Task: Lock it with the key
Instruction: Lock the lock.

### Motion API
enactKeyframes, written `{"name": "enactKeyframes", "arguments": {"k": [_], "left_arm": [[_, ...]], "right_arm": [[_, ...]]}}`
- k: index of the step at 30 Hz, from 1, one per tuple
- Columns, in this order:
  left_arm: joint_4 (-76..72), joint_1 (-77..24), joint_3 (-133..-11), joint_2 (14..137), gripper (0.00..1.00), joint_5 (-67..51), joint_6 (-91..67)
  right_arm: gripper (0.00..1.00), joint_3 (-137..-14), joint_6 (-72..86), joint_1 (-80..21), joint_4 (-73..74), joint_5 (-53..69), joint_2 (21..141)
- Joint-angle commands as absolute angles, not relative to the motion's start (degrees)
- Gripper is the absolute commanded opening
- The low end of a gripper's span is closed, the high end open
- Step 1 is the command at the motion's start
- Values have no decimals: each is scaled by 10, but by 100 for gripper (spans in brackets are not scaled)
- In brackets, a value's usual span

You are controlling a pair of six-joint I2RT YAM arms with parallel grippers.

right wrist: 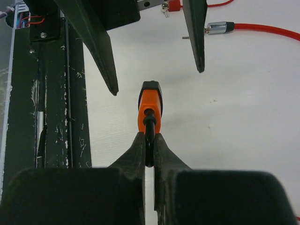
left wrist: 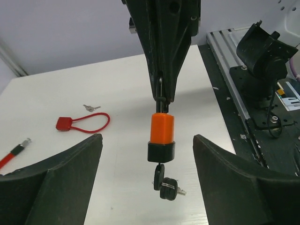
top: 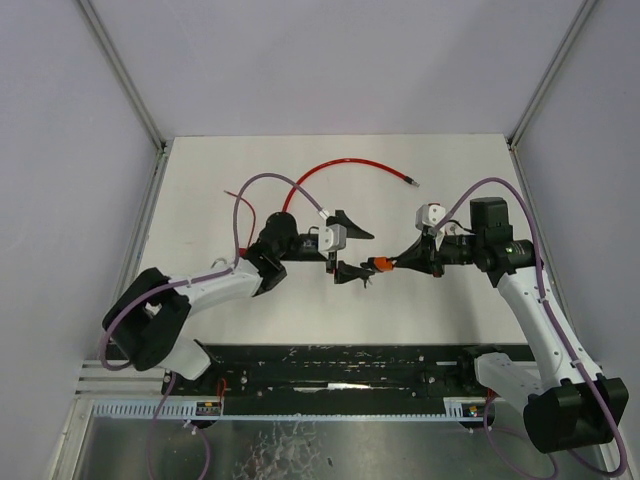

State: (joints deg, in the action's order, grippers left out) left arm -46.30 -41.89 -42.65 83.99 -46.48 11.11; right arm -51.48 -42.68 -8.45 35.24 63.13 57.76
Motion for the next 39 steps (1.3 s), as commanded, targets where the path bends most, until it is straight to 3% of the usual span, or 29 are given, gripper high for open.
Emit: {"name": "enactKeyframes", "arguments": {"k": [1, 16, 30, 39], "left_arm": [[-439, -414, -464, 869, 75, -515, 96], [-312, -447, -527, 926, 66, -499, 156], [-257, -452, -562, 945, 50, -529, 174], [-266, -454, -564, 944, 51, -557, 169]], "right_arm": [[0, -542, -449, -82, 358, 677, 571], [0, -541, -501, -81, 390, 675, 563], [0, -540, -516, -81, 398, 674, 564], [0, -539, -514, -81, 396, 672, 567]]}}
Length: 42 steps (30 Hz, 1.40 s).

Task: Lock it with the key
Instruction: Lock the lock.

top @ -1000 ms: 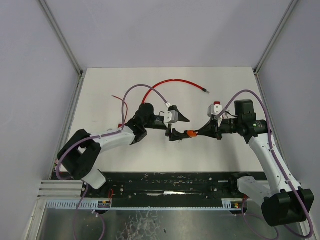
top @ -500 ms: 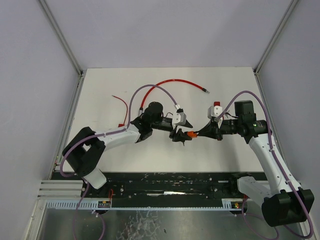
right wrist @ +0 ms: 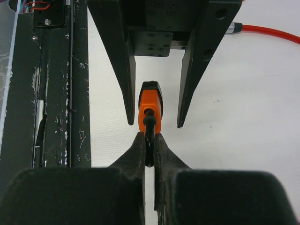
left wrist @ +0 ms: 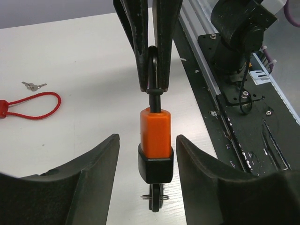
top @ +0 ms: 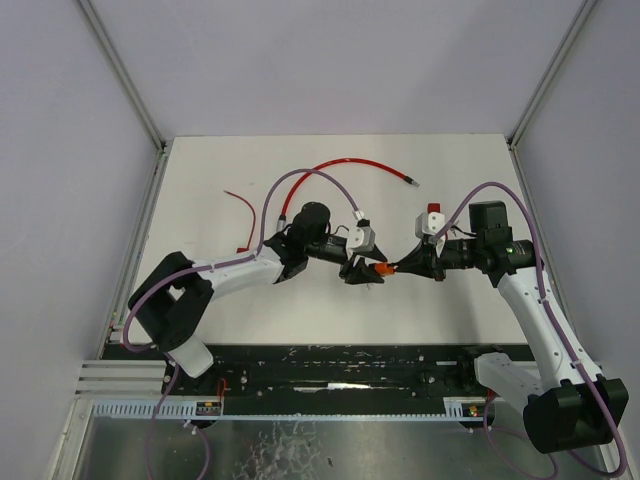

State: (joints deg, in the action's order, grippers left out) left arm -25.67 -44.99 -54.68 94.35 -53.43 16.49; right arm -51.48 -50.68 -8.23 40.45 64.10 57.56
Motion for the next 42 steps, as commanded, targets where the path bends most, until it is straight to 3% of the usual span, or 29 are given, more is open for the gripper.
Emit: {"name": "enactKeyframes", "arguments": {"k": [1, 16, 28, 36, 42], "left_arm": [[-271, -454, -563, 943, 51, -556, 166], [-286, -458, -568, 950, 43, -538, 148], [-281, -462, -572, 948, 44, -532, 150], [-268, -462, -581, 952, 37, -534, 152], [-265, -463, -584, 954, 38, -534, 153]], "right_arm": [[0, -538, -512, -81, 394, 671, 568], [0, -532, -504, -81, 385, 670, 574], [0, -529, -502, -81, 382, 665, 578], [0, -528, -500, -81, 381, 662, 580], [0, -527, -499, -81, 380, 661, 583]]}}
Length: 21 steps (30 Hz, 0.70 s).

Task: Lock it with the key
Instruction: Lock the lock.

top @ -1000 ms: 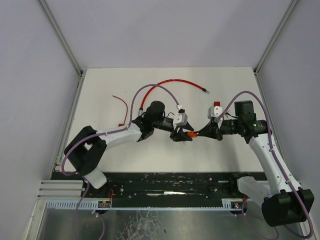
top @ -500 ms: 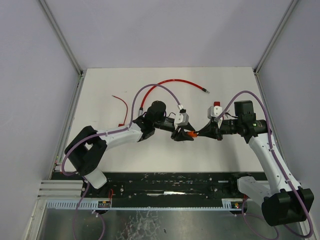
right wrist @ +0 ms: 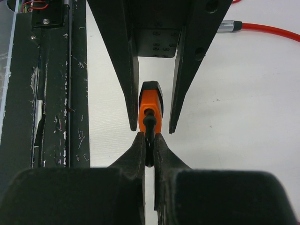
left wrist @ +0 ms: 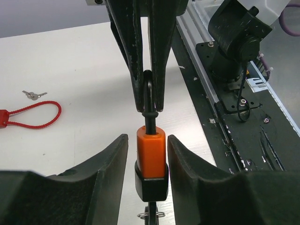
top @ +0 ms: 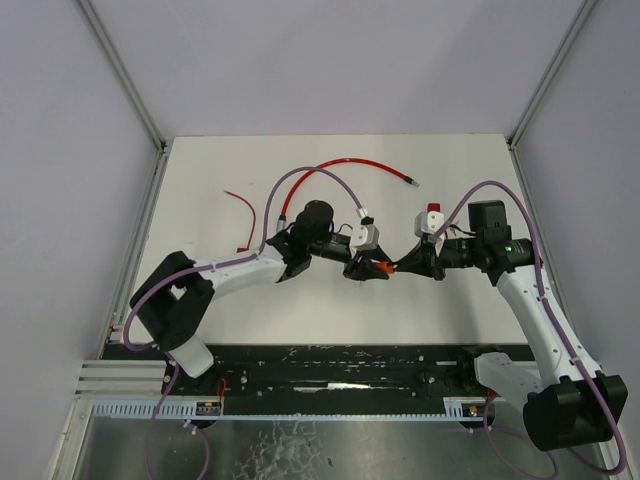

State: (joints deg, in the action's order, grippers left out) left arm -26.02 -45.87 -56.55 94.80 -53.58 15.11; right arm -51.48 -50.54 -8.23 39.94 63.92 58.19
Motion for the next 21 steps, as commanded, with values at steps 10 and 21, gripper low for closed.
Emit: {"name": "enactKeyframes", "arguments": {"k": [10, 21], "left_arm": [[-215, -464, -607, 966, 1, -549, 175], [-161, -464, -626, 967, 0, -538, 202]], "right_arm": [[0, -528, -499, -82, 381, 661, 583], [25, -528, -499, -82, 384, 643, 579]]}}
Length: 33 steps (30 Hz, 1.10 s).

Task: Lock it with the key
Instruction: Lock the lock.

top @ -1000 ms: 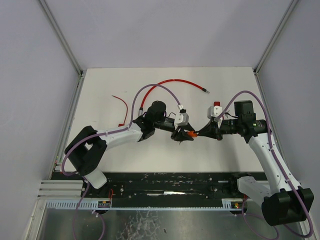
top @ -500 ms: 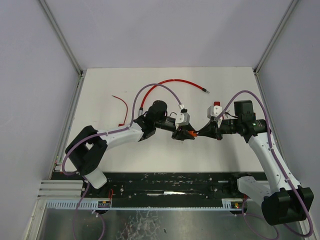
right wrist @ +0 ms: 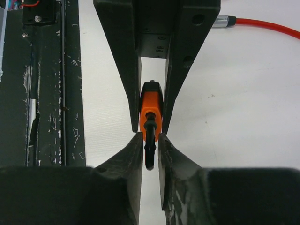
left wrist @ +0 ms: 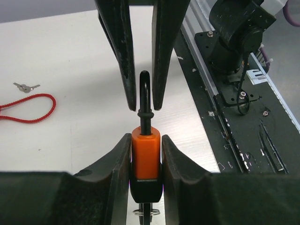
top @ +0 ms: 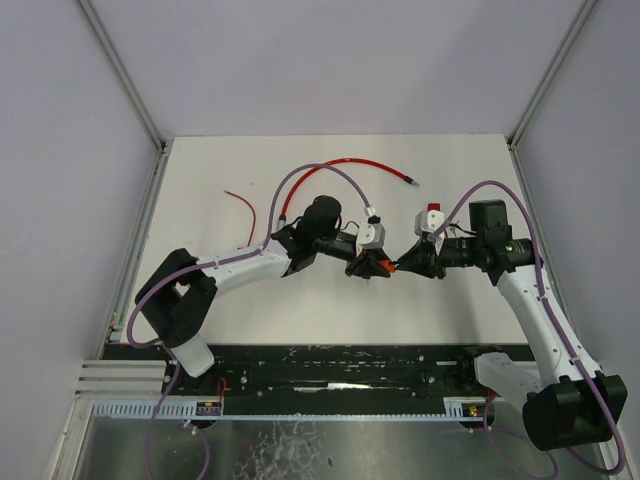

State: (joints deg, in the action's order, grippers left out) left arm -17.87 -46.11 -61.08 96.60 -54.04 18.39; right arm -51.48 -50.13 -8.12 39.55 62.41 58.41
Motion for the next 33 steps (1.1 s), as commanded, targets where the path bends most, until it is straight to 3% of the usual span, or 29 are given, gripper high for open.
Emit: {"name": "enactKeyframes", "arguments": {"k": [1, 4, 7, 17, 23, 33], "left_arm": [[-166, -463, -622, 964, 0, -537, 203], [-179, -462, -611, 955, 0, -531, 205], [-181, -462, -605, 950, 0, -527, 211], [-189, -461, -592, 937, 0, -528, 222], [-190, -459, -588, 933, 0, -523, 225], [-192, -457, -587, 932, 0, -527, 224]], "right_arm": [[29, -529, -500, -82, 385, 641, 578], [41, -534, -499, -80, 393, 641, 572], [47, -544, -506, -80, 411, 635, 566], [48, -518, -569, -77, 432, 621, 548], [43, -506, -598, -77, 429, 611, 549], [19, -497, -592, -77, 415, 611, 560]]}}
